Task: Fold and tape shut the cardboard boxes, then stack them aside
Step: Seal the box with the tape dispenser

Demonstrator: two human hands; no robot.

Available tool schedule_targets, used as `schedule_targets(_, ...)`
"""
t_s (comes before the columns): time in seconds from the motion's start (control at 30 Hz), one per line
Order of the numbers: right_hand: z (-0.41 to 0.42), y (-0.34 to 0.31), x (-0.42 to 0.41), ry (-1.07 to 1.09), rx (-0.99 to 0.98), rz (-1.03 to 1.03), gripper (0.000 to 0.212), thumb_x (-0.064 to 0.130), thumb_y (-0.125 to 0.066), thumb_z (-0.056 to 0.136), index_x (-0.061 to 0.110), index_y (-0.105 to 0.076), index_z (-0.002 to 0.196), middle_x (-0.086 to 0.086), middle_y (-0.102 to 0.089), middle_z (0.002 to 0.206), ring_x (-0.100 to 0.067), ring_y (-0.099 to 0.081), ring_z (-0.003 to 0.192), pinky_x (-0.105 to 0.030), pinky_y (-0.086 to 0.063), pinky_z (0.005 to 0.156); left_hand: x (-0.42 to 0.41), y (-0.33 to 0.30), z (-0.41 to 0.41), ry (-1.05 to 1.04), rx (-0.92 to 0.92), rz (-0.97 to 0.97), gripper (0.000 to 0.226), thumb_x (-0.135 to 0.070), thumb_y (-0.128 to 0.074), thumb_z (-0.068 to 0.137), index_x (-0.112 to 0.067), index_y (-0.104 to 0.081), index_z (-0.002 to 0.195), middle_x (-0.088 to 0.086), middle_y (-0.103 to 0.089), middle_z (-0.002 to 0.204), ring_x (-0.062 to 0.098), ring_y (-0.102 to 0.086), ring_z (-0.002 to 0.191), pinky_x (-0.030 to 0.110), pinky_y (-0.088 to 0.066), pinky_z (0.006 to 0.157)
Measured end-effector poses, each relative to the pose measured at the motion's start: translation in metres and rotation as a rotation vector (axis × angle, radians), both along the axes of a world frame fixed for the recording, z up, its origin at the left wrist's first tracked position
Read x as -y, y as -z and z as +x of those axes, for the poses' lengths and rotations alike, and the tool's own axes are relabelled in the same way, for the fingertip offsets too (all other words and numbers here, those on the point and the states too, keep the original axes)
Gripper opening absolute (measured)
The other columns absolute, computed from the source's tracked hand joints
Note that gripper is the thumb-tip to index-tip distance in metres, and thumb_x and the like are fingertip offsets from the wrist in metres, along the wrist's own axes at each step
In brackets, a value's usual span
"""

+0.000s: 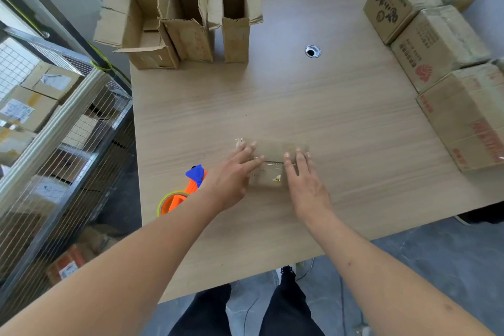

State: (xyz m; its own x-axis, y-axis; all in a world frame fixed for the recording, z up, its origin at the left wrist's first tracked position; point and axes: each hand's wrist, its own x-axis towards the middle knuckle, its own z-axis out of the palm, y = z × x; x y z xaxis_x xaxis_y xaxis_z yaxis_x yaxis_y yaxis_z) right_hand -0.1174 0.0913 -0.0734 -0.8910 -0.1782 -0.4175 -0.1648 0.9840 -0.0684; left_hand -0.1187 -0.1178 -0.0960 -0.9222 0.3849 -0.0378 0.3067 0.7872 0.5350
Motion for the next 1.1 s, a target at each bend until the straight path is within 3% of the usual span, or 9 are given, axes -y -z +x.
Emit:
schedule_targets(0.1, -0.019, 0.005, -0.017, -0.089, -0.023, -0.089, 0.089, -0.012, -0.049, 0.093, 0.023, -0.007, 0.163, -0.001, 0.006, 0.171, -0.025, 0.003, 0.158, -0.038, -0.046, 0.110, 0.000, 0.010, 0.007, -0.039, 0.016, -0.012, 0.057, -0.013, -0.065, 0.097, -0.023, -0.049, 0.151, 0.002, -0.030, 0.166, 0.028, -0.022, 0.155, 0.047, -0.040, 0.116)
schedule_targets(0.23, -0.057, 0.025, -0.031, -0.313, -0.155, -0.190, 0.067, 0.000, -0.032, 0.095, 0.018, -0.029, 0.160, -0.004, -0.011, 0.171, -0.033, -0.011, 0.157, -0.041, -0.032, 0.119, -0.005, 0.022, 0.032, -0.124, -0.012, -0.033, 0.057, -0.044, -0.059, 0.099, -0.024, -0.048, 0.152, 0.003, -0.030, 0.166, 0.027, -0.021, 0.155, 0.038, -0.021, 0.125)
schedule_targets(0.3, -0.071, 0.039, -0.034, -0.411, -0.201, -0.236, 0.063, -0.001, -0.038, 0.095, 0.014, -0.037, 0.156, -0.009, -0.018, 0.170, -0.038, -0.016, 0.155, -0.046, -0.022, 0.124, -0.012, 0.023, 0.043, -0.201, -0.031, -0.022, 0.065, -0.056, -0.057, 0.095, -0.026, -0.049, 0.152, 0.001, -0.029, 0.166, 0.025, -0.021, 0.155, 0.036, -0.019, 0.125)
schedule_targets(0.47, -0.081, 0.036, -0.033, -0.504, -0.102, -0.170, 0.075, 0.006, -0.039, 0.098, 0.018, -0.006, 0.164, -0.006, 0.014, 0.171, -0.031, 0.012, 0.157, -0.046, 0.004, 0.128, -0.038, 0.031, 0.056, -0.337, -0.100, -0.082, 0.071, -0.051, -0.073, 0.088, -0.022, -0.052, 0.149, 0.004, -0.033, 0.164, 0.031, -0.028, 0.152, 0.048, -0.028, 0.123)
schedule_targets(0.53, -0.073, 0.032, -0.034, -0.485, -0.137, -0.228, 0.084, 0.002, -0.054, 0.090, 0.016, -0.014, 0.163, -0.012, 0.005, 0.171, -0.032, 0.005, 0.158, -0.046, -0.001, 0.128, -0.040, 0.033, 0.056, -0.349, -0.131, -0.127, 0.070, -0.055, -0.069, 0.088, -0.021, -0.054, 0.148, 0.006, -0.037, 0.162, 0.033, -0.033, 0.149, 0.050, -0.031, 0.121)
schedule_targets(0.67, -0.054, 0.040, -0.046, -0.547, -0.268, -0.479, 0.066, 0.006, -0.065, 0.070, 0.013, -0.060, 0.136, -0.019, -0.048, 0.147, -0.040, -0.046, 0.137, -0.048, -0.039, 0.111, -0.047, 0.040, 0.051, -0.409, -0.223, -0.215, 0.072, -0.064, -0.062, 0.086, -0.020, -0.060, 0.142, 0.012, -0.046, 0.155, 0.039, -0.045, 0.138, 0.054, -0.032, 0.119)
schedule_targets(0.73, -0.048, 0.046, -0.051, -0.607, -0.218, -0.534, 0.060, 0.017, -0.070, 0.073, 0.013, -0.062, 0.132, -0.016, -0.052, 0.143, -0.038, -0.048, 0.136, -0.047, -0.041, 0.111, -0.056, 0.047, 0.050, -0.449, -0.285, -0.261, 0.070, -0.063, -0.065, 0.085, -0.019, -0.063, 0.140, 0.015, -0.050, 0.151, 0.040, -0.048, 0.131, 0.056, -0.033, 0.118)
schedule_targets(0.9, -0.047, 0.048, -0.049, -0.574, -0.166, -0.539, 0.076, 0.054, -0.090, 0.063, 0.016, -0.065, 0.125, -0.010, -0.054, 0.139, -0.032, -0.049, 0.135, -0.044, -0.040, 0.112, -0.049, 0.046, 0.044, -0.429, -0.303, -0.288, 0.072, -0.050, -0.084, 0.074, -0.021, -0.065, 0.137, 0.017, -0.054, 0.145, 0.039, -0.048, 0.122, 0.054, -0.038, 0.114)
schedule_targets(1.1, -0.054, 0.044, -0.029, -0.520, -0.295, -0.525, 0.054, 0.046, -0.092, 0.055, 0.019, -0.070, 0.097, -0.006, -0.064, 0.112, -0.032, -0.062, 0.110, -0.044, -0.051, 0.091, -0.047, 0.042, 0.038, -0.410, -0.267, -0.258, 0.062, -0.048, -0.078, 0.077, -0.024, -0.069, 0.133, 0.015, -0.059, 0.140, 0.038, -0.052, 0.107, 0.047, -0.048, 0.102)
